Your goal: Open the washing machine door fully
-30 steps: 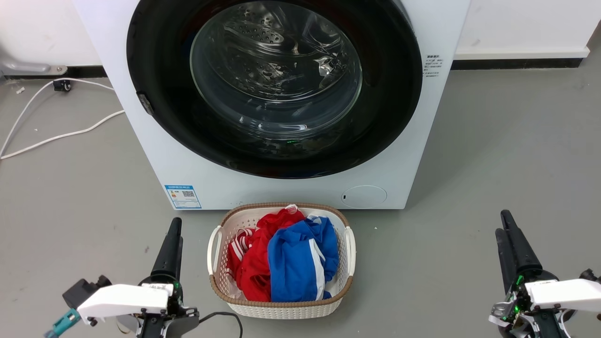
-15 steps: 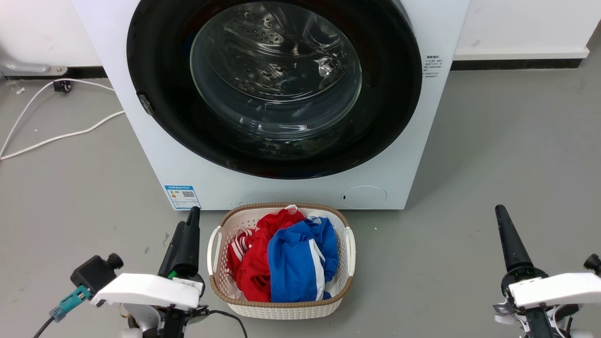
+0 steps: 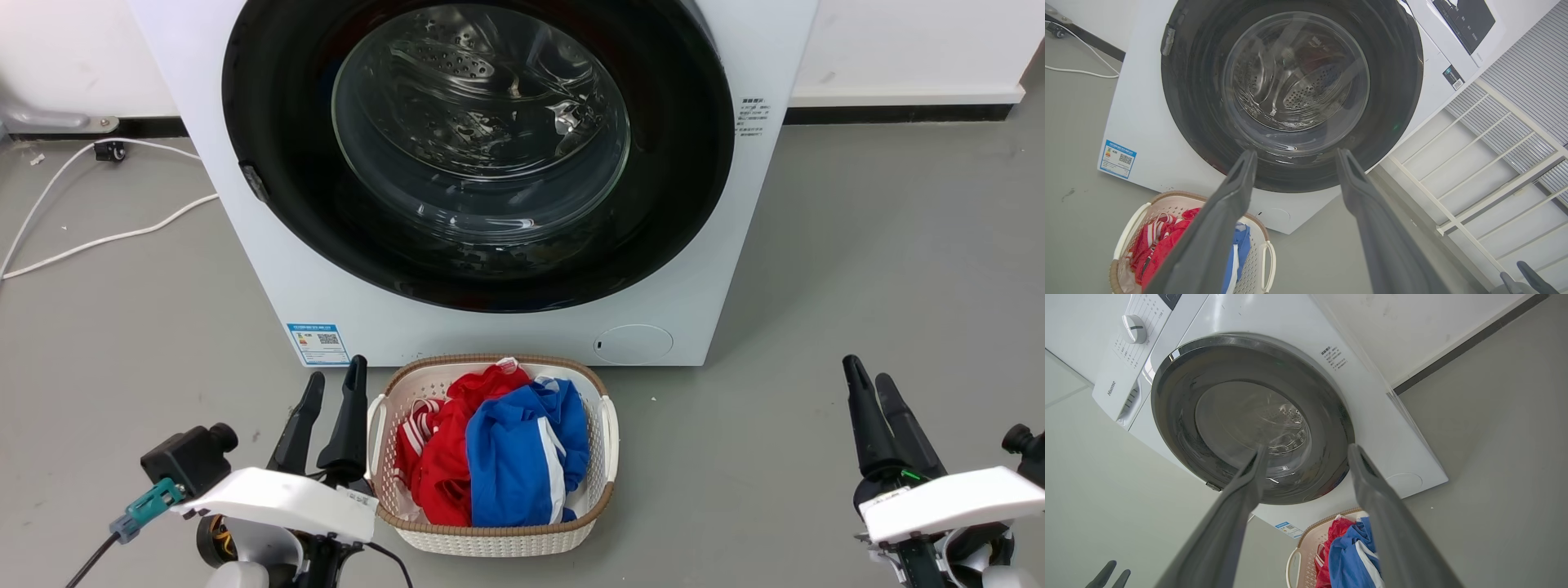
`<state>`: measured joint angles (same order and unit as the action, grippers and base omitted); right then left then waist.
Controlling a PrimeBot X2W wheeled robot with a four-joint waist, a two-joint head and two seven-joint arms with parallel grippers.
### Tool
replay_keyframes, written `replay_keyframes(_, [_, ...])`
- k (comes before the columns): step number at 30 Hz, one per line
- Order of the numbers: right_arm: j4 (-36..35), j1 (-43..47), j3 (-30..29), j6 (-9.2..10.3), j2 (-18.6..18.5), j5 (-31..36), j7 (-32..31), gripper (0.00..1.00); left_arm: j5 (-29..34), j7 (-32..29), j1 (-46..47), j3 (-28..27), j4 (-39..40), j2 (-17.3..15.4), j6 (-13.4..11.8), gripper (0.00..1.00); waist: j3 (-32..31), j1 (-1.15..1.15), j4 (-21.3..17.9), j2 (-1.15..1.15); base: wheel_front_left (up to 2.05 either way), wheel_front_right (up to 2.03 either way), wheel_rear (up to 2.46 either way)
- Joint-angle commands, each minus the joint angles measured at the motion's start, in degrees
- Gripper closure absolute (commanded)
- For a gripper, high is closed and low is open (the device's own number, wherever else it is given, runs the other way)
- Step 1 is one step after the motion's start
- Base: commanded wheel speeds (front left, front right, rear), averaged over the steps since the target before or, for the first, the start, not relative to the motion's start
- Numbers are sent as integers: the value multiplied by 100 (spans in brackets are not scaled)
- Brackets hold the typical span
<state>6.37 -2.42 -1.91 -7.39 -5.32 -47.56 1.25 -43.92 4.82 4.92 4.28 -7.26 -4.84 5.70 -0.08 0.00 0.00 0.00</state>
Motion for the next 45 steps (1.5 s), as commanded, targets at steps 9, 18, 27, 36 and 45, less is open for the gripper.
replay_keyframes(9, [-217,2,75,-8,-69,824,35,0,807,184,121,209,92,-196,-140,0,-9,0,-3,0,0,0,0])
replay_keyframes(18, [-348,55,70,-9,-50,1654,43,0,1429,327,160,414,3,-312,-276,0,-22,0,3,0,0,0,0])
replay_keyframes(27, [-416,82,86,-11,-20,2174,54,0,1969,466,191,573,-65,-401,-417,0,-41,0,10,0,0,0,0])
replay_keyframes(36, [-457,108,106,-12,-17,2699,59,0,2402,581,215,684,-104,-473,-520,0,-47,0,22,0,0,0,0])
replay_keyframes(45, [-463,150,88,-13,10,3143,52,0,2600,699,167,685,-204,-427,-469,0,-68,0,36,0,0,0,0])
